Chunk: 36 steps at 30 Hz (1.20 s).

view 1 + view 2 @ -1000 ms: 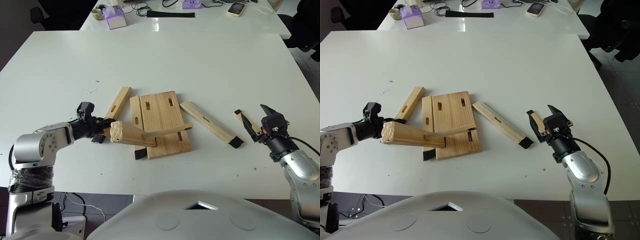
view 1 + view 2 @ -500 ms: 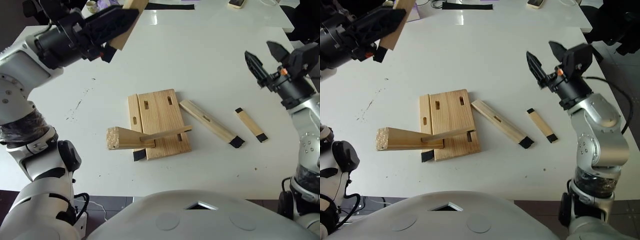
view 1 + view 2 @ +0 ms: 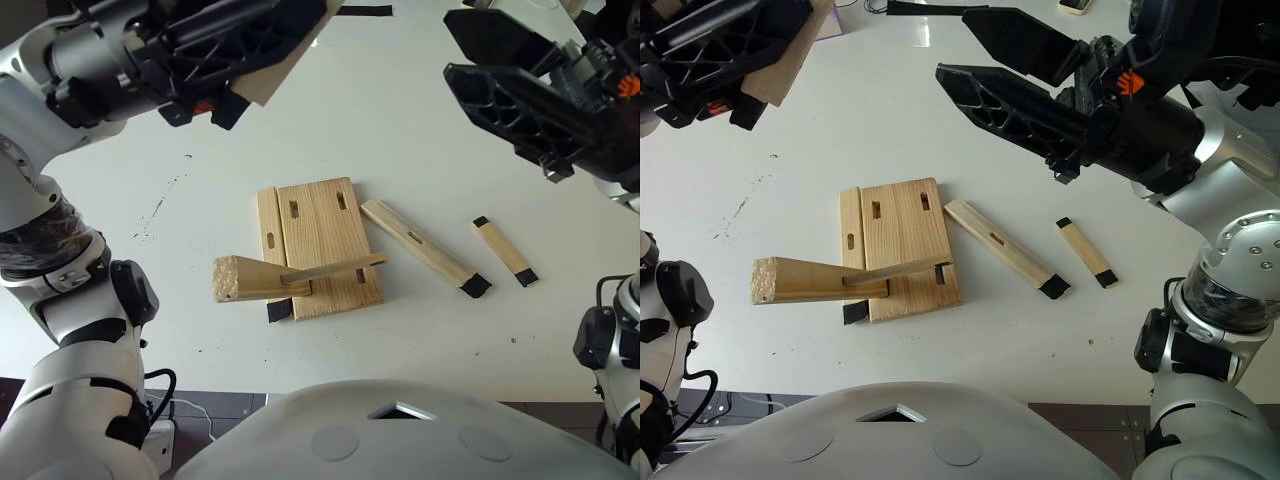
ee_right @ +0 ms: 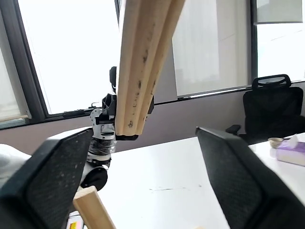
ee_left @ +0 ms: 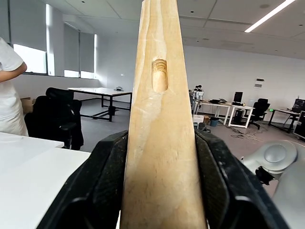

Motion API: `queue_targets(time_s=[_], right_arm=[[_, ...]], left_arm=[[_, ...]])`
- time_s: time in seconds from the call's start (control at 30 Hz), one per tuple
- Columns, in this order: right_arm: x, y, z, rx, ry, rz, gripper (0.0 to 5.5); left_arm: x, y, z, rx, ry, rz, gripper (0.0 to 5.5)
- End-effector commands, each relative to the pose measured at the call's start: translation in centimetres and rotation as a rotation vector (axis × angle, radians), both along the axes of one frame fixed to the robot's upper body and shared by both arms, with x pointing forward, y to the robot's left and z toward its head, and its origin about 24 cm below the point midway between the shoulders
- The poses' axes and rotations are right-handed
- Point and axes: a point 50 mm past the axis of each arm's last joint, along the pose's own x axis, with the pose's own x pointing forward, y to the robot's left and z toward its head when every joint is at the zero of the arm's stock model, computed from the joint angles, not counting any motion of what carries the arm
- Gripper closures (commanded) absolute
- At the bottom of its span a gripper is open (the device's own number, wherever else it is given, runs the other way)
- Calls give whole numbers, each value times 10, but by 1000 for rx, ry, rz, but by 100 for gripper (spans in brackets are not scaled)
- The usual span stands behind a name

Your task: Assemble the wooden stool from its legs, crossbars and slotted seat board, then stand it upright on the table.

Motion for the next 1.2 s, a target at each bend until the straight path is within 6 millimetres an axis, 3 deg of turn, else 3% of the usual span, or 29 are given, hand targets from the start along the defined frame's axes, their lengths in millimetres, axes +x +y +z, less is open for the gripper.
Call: queue_targets(time_s=[0.03, 0.5, 0.83, 1.2], right_arm=[[-1, 6, 7, -6, 37, 47, 151], [3, 18, 17, -41, -39, 80, 151], [-2, 25, 13, -58, -45, 140, 151], [-8, 31, 2, -112, -46, 180, 302]], left_arm=[[-8, -1, -3, 27, -20, -57, 348], [-16, -5, -30, 118, 14, -55, 348], [-14, -5, -32, 159, -5, -62, 348], [-15, -8, -30, 187, -27, -94, 348]])
